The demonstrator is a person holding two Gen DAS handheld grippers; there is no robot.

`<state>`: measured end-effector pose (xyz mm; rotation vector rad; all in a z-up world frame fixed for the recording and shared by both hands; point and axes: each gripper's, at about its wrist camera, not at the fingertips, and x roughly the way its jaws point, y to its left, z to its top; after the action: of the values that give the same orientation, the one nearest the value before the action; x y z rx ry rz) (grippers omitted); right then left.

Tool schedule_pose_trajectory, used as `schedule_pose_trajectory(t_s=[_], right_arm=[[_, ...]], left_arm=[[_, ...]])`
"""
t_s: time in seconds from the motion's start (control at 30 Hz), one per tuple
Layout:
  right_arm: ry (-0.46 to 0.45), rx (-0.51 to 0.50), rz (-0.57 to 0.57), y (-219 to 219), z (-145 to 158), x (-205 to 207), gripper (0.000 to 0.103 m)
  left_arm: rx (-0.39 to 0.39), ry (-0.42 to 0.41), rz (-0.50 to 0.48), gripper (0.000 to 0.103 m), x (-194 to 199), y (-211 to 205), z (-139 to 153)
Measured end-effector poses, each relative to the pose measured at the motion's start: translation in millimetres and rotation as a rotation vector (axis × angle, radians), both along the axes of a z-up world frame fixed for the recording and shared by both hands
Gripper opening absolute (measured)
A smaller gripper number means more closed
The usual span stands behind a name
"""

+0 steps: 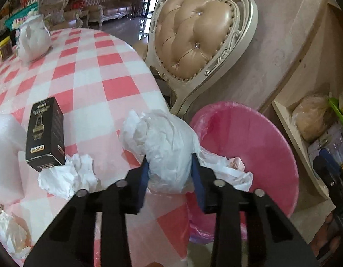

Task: Collect trash
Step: 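Carry the bag and paper roll to the pink bin and release both, then move both tools back to the table over the remaining trash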

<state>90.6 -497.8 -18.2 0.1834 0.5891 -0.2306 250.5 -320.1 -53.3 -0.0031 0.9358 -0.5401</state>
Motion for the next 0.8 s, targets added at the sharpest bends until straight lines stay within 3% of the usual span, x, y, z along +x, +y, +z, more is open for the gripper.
schedule_pose_trajectory(t_s=[0.23,0.4,0.47,0.53,0.6,0.7,0.8], right_arm=[[-0.015,-0.002,-0.008,-1,6,-4,0.074],[-0.023,-0.005,-0.022,-5,9,-12,0.076],[-0.022,-0.003,-0.027,-7,9,-13,0.076],[-0.020,-0.004,-0.033,-8,9,-15,0.077],[-0.019,-0.003,-0.035,-9,9,-15,0.077],[-0.018,-0.004,-0.034,-9,9,-16,0.077],[-0.013,-0.002,-0.032,-10,8,-14,0.077]], left_arm=[[-0.051,-0.125,-0.054,0.032,-19,-10,33],[-0.058,-0.167,-0.112,0.032,-22,-32,45],[-0.077,-0.163,-0.145,0.033,-20,-40,50],[-0.110,-0.142,-0.178,0.044,-19,-47,52],[-0.122,-0.133,-0.193,0.047,-19,-54,55],[-0.134,-0.130,-0.183,0.055,-16,-54,57],[-0.138,-0.129,-0.163,0.055,-15,-45,56]])
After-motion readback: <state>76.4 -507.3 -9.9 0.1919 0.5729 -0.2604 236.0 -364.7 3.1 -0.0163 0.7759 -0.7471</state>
